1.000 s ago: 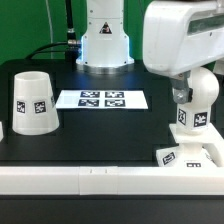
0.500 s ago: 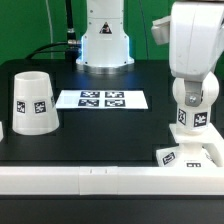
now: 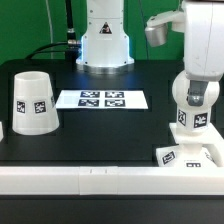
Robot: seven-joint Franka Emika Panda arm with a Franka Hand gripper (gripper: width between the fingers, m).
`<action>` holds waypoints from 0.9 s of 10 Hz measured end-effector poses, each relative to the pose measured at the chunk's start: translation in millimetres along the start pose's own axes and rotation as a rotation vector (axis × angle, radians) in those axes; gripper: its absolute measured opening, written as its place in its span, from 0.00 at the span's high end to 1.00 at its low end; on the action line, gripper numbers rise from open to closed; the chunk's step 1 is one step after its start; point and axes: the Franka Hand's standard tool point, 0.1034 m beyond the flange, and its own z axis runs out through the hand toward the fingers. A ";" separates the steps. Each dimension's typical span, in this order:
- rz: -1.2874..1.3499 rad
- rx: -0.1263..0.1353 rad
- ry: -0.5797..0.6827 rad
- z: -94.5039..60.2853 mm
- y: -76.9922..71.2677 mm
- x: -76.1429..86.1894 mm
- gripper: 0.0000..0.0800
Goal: Assemble lamp
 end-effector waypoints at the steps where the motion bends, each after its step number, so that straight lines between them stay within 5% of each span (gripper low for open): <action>1: 0.017 0.000 0.000 0.0 0.0 0.0 0.28; 3: 0.048 0.001 0.000 0.1 -0.1 -0.1 0.28; 9: 0.683 0.003 0.004 1.0 -2.9 1.0 0.28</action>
Offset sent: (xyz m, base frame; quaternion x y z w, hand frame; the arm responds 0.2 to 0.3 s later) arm 0.0000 0.0000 0.0000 0.0000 0.0000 0.0650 0.9979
